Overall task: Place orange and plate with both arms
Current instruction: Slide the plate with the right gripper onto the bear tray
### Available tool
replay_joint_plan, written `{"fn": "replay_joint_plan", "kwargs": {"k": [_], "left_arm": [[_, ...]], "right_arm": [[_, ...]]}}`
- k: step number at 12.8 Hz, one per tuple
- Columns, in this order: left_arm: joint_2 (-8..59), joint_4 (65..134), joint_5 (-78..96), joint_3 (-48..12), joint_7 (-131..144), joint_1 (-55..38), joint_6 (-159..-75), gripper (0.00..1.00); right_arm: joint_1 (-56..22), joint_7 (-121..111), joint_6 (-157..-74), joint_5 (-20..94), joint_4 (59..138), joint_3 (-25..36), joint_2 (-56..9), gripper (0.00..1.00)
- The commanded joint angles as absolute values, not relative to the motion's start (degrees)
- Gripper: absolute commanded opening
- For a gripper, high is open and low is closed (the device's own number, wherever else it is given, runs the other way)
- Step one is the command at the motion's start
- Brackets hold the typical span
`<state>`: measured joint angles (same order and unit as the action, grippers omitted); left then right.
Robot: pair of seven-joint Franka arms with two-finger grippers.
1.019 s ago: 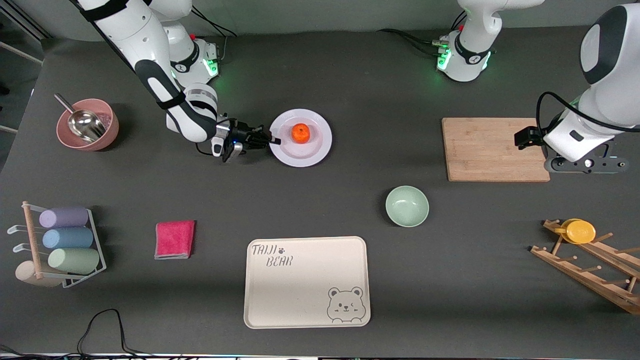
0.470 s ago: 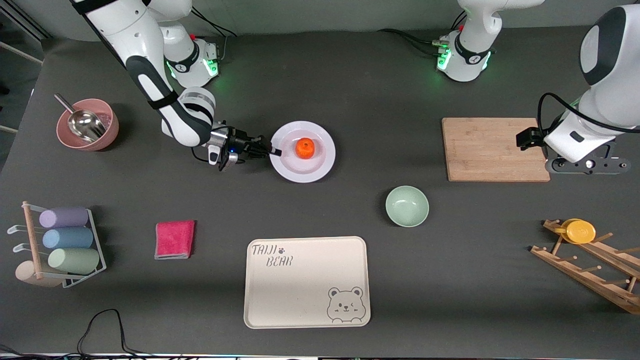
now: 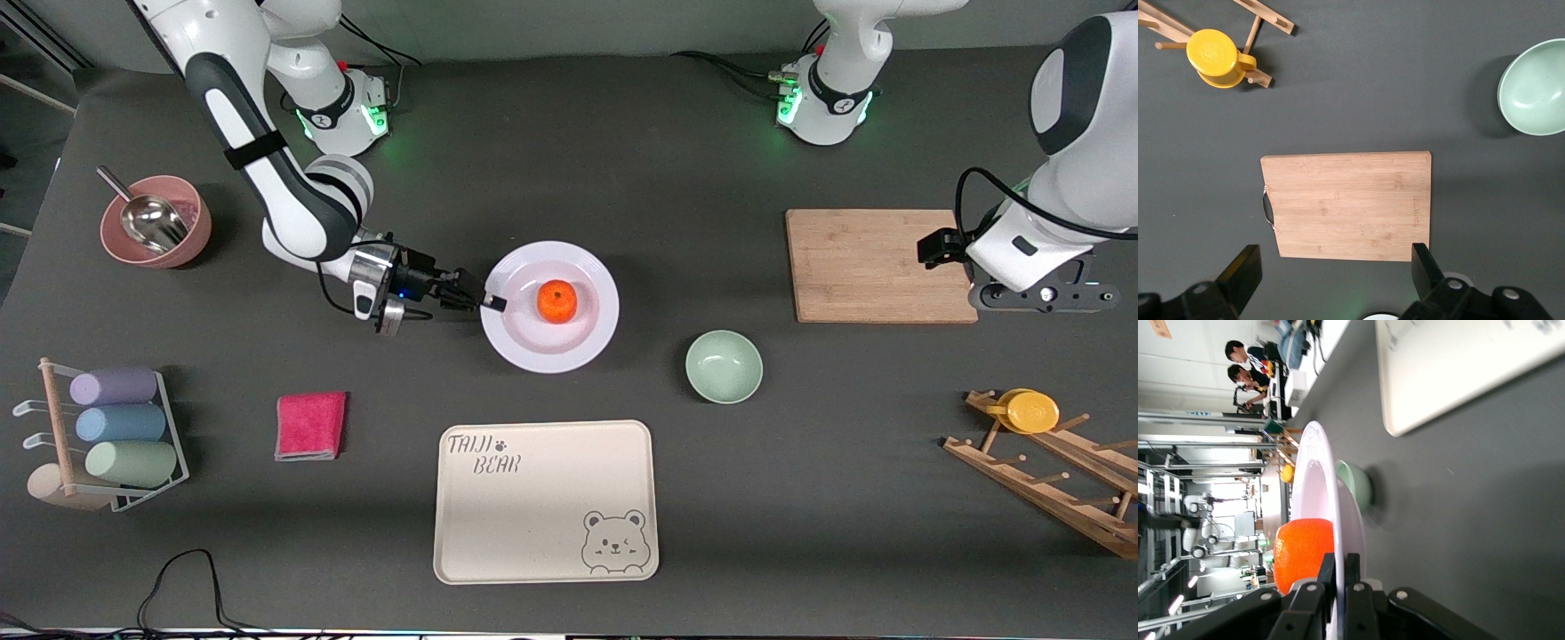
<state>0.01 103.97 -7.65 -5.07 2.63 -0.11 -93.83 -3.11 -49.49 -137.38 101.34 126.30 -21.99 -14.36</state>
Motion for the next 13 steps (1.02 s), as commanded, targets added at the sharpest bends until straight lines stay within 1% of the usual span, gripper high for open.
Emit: {"fn": "replay_joint_plan", "kwargs": {"k": [1, 5, 9, 11, 13], "left_arm": [[0.6, 102.7, -8.4, -4.8, 1.9, -0.7, -93.2, 1.0], [0.6, 102.7, -8.4, -4.8, 1.9, -0.7, -93.2, 1.0], [0.6, 102.7, -8.4, -4.8, 1.9, -0.7, -93.2, 1.0], [0.6, 102.6, -8.4, -4.8, 1.9, -0.7, -93.2, 1.0], [0.6, 102.7, -8.4, -4.8, 1.8, -0.7, -93.2, 1.0]], "right_arm": [[-2.3, -36.5, -137.9, 91.6, 114.0, -19.8, -18.4, 0.0], [-2.3, -23.5, -138.3, 80.1, 97.9, -17.4, -26.5, 0.0], [-2.3, -15.8, -138.5, 70.2, 81.1, -17.3, -39.4, 0.0], [-2.3, -14.6, -140.1, 67.2, 75.4, -17.3, -45.0, 0.0], [-2.5, -15.0, -142.5, 66.4, 70.0, -17.3, -51.2, 0.0]]}}
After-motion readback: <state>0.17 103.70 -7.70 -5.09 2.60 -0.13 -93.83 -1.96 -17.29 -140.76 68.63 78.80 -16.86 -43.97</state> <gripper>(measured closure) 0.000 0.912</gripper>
